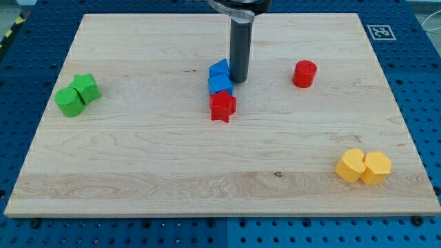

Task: Move your arm closer to the red circle

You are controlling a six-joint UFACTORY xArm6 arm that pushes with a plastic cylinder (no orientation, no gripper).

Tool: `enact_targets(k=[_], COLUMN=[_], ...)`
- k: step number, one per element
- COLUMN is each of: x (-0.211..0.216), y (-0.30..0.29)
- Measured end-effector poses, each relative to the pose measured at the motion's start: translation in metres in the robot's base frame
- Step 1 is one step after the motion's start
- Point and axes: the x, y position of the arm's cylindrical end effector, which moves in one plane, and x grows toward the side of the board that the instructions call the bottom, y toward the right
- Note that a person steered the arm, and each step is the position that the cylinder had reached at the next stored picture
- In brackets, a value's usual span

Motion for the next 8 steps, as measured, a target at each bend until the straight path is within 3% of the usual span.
enact_targets(k=[2, 5, 8], x=[-0.005, 0.051, 0.047], y=[0.029, 0.073, 0.144])
